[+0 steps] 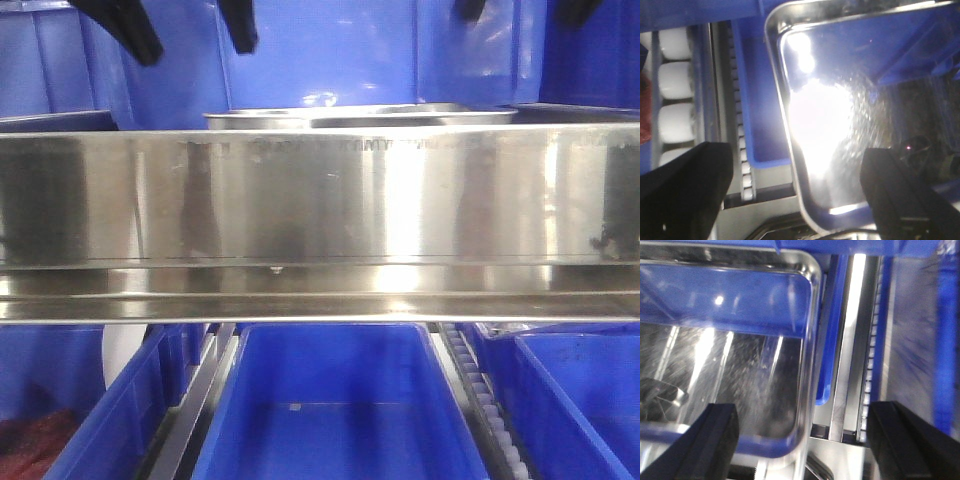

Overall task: Stack silver trays without gaps
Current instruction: 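Lower both grippers onto opposite rims of the silver tray and close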

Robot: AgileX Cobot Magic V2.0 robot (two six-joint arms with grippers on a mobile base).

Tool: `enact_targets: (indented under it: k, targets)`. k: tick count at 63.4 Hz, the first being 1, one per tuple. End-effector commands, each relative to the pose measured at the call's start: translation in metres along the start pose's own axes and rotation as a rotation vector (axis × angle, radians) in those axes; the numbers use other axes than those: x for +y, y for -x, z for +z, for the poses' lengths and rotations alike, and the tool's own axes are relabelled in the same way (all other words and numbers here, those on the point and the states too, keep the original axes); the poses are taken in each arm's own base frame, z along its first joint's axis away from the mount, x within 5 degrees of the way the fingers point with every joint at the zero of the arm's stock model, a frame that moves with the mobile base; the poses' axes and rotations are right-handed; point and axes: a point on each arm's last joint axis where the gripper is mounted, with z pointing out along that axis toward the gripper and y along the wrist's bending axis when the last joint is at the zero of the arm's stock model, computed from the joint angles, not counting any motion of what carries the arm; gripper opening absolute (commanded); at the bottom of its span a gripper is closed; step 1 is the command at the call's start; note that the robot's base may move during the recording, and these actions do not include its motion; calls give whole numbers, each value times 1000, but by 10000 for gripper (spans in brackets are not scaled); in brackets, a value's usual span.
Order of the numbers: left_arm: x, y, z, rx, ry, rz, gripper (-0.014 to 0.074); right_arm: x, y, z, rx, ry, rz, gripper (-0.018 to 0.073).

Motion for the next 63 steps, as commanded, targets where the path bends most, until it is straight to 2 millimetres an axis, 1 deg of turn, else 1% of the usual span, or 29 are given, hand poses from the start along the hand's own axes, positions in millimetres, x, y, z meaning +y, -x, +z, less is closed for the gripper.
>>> enact_targets:
  k: [1,11,21,31,37,44,52,57,62,63]
  targets:
    - [-3,15,-23,-137,-41,-22,431,2,13,-16,-129,23,-6,613]
    - [0,15,-4,-109,-34,-33,431,3,16,2,-111,19,-7,613]
    - [3,15,9,-85,-21,-40,431,4,19,13,-122,22,-7,613]
    - [5,15,17,-67,-21,-49,431,4,21,26,-115,21,-7,613]
    - [4,13,26,-48,-18,-51,431,4,20,37,-92,15,-7,613]
    - [4,12,31,-36,-18,-54,431,4,19,44,-76,11,-8,613]
    - [4,12,35,-28,-16,-54,431,4,19,48,-68,9,-8,608]
    - [4,12,36,-26,-17,-55,422,4,19,50,-60,7,-8,548]
    - [4,12,36,-24,-20,-58,368,4,17,53,-43,2,-8,421]
    - [4,12,36,-24,-20,-58,353,3,17,53,-40,1,-8,376]
